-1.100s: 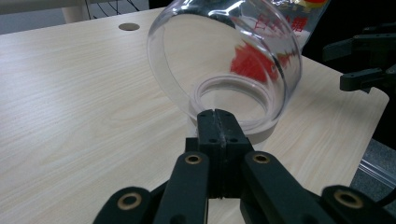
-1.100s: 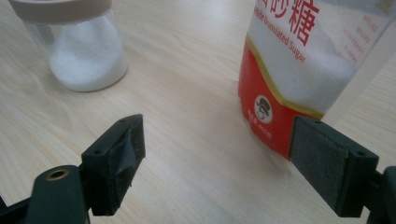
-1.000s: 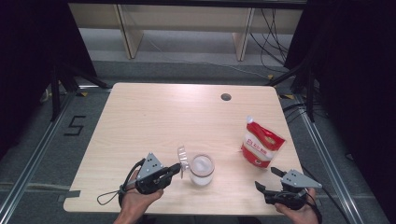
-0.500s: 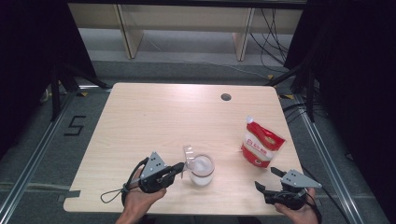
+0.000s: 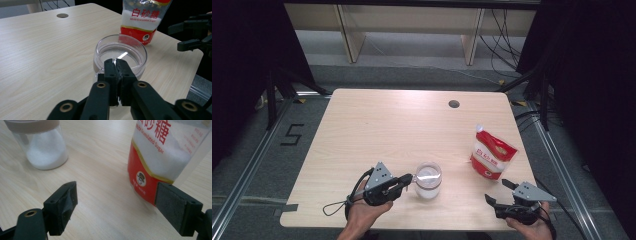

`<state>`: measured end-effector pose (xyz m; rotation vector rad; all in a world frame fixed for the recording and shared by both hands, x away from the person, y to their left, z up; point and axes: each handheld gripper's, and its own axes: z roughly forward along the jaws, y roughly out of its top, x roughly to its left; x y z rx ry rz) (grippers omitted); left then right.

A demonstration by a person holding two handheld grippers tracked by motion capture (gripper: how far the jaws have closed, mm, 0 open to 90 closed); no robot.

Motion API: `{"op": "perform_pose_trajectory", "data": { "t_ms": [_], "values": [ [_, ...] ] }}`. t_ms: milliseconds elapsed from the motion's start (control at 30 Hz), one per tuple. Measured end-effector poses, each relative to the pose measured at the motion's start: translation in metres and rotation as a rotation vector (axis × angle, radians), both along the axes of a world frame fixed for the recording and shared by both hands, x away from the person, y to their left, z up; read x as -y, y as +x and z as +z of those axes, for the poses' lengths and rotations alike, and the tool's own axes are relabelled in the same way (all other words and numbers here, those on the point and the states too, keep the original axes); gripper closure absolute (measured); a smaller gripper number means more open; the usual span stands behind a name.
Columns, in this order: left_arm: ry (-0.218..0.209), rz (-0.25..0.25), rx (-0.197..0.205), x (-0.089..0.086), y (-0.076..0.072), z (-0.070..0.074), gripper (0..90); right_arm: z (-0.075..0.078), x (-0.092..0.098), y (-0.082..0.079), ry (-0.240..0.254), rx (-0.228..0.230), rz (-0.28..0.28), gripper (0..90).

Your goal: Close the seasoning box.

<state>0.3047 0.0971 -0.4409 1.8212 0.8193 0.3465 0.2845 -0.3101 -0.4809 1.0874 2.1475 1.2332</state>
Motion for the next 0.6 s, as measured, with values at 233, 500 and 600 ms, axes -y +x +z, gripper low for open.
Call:
{"op": "perform_pose_trajectory", "data": {
  "t_ms": [233, 500, 600],
  "values": [
    [-0.021, 0.005, -0.028, -0.006, -0.001, -0.004, 60.5, 0.001, 0.0, -0.001, 0.011, 0.001, 0.001, 19.3],
    [-0.02, 0.018, -0.049, -0.013, -0.003, -0.007, 43.7, 0.001, 0.0, -0.001, 0.041, 0.005, -0.001, 18.7],
    [-0.01, 0.016, -0.053, -0.014, -0.004, -0.008, 40.4, 0.002, 0.0, -0.001, 0.053, 0.006, 0.004, 18.1]
  ]
}}
